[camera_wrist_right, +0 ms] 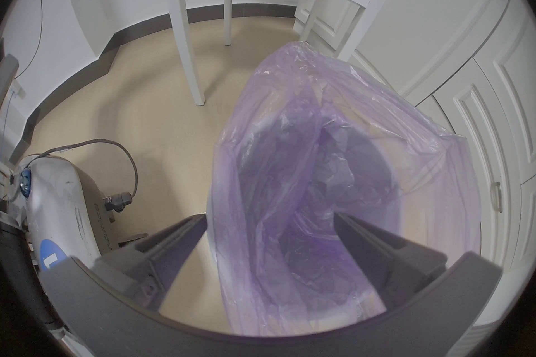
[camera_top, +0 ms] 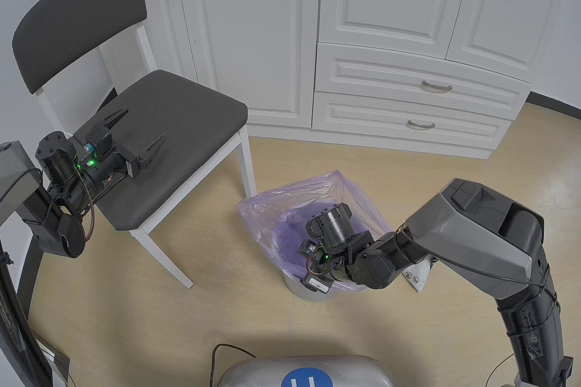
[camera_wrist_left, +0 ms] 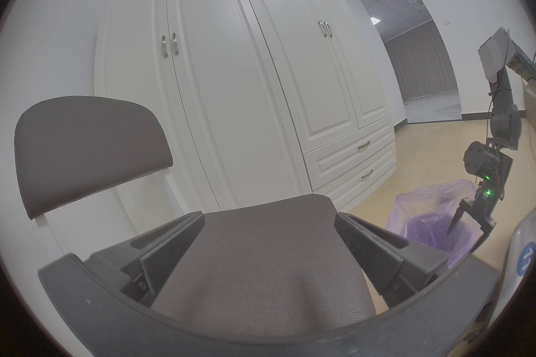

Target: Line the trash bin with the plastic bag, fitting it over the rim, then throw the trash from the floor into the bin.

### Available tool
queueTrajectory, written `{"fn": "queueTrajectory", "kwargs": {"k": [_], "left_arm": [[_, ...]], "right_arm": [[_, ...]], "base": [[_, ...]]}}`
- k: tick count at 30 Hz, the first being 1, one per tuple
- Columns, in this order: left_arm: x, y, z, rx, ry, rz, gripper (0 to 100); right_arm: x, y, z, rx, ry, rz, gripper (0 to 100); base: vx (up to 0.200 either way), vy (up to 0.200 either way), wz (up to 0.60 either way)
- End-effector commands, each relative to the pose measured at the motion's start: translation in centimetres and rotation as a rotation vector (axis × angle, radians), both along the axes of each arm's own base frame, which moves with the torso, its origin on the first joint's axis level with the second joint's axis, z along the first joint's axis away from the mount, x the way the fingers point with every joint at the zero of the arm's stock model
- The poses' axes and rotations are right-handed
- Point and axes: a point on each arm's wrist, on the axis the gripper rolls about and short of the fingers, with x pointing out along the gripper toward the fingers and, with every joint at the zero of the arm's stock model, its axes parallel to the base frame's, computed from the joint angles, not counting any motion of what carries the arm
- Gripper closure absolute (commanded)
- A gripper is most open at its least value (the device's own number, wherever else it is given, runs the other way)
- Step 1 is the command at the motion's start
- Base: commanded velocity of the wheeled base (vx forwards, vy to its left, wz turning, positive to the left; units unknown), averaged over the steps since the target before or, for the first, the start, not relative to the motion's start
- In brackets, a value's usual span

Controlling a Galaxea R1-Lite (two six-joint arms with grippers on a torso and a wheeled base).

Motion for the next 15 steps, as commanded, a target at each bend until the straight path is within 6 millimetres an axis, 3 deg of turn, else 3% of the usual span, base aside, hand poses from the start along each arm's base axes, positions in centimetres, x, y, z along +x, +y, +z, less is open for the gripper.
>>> {"fn": "queueTrajectory", "kwargs": {"k": [1,2,8,15], "left_arm": [[0.0,0.2,0.0,0.001,-0.002,0.004,0],[0.1,0.2,0.1,0.001,-0.007,0.004,0],[0.1,0.4,0.3,0.001,-0.012,0.012,0],[0.1,0.5,0.2,0.003,-0.012,0.014,0]], "right_arm": [[0.1,-0.2,0.0,0.000,0.001,-0.005,100],[-0.3,-0.5,0.9,0.002,-0.002,-0.005,100],[-1.6,-1.5,1.7,-0.010,0.009,-0.003,100],[-3.8,-3.0,4.7,-0.006,0.004,0.008,100]], "base": [[0.000,0.000,0.00],[0.000,0.000,0.00],[0.000,0.000,0.00],[0.000,0.000,0.00]]}}
